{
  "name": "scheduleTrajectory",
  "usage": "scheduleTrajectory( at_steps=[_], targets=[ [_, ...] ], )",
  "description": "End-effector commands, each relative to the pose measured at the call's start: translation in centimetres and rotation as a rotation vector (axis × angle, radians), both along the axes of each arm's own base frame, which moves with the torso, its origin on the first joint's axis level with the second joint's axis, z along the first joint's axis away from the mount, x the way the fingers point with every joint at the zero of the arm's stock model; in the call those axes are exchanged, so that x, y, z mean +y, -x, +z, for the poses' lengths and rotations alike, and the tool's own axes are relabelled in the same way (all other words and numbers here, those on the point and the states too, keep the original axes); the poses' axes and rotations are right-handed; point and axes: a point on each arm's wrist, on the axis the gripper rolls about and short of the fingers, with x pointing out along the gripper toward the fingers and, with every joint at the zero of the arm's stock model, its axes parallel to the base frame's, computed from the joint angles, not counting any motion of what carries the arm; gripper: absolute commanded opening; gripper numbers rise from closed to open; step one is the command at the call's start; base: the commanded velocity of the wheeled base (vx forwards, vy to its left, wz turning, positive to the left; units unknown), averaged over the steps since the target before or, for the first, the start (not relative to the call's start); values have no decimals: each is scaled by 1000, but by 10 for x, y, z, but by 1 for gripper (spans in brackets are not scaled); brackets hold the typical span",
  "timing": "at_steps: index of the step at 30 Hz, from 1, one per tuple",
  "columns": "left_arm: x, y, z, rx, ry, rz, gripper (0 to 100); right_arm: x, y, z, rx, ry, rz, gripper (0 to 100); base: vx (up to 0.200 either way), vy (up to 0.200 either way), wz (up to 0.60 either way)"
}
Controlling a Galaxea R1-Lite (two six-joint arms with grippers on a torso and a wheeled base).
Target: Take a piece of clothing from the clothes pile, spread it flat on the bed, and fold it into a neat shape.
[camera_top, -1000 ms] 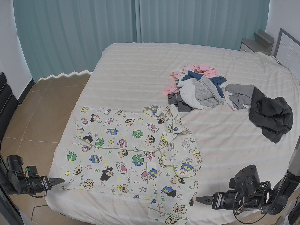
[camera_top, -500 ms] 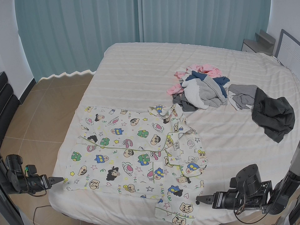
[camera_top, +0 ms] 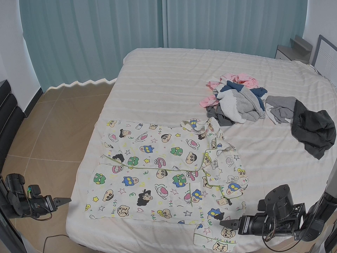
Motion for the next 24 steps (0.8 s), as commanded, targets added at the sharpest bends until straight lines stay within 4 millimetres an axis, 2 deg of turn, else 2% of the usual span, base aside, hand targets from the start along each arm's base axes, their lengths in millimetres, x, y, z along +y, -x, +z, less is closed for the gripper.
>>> scheduleTrajectory(
  at_steps=[1,8,15,17,18,19,21,22,23,24],
  targets=[
    [0,0,1,-17,5,-5,100,1,-1,1,-7,-5,0,100,200,0,0],
    [0,1,1,-22,1,-9,100,2,-12,9,-58,-31,-35,100,200,0,0],
    [-1,1,1,-21,2,-12,100,10,-66,32,-193,-125,-145,100,200,0,0],
    [-1,1,1,-22,1,-12,100,11,-73,33,-206,-136,-154,100,0,0,0],
    [-1,2,1,-21,5,-12,100,14,-90,36,-235,-153,-176,100,0,0,0],
    [-1,2,1,-21,5,-14,100,15,-93,36,-238,-157,-178,100,0,0,0],
    [-3,4,1,-24,6,-15,100,21,-117,38,-273,-183,-200,100,0,0,0],
    [-3,4,1,-24,6,-15,100,21,-117,38,-273,-183,-200,100,0,0,0],
    [-5,7,1,-23,8,-16,100,28,-135,39,-285,-219,-224,100,0,0,0],
    [-6,9,1,-23,8,-16,100,33,-144,40,-287,-246,-237,100,0,0,0]
  ],
)
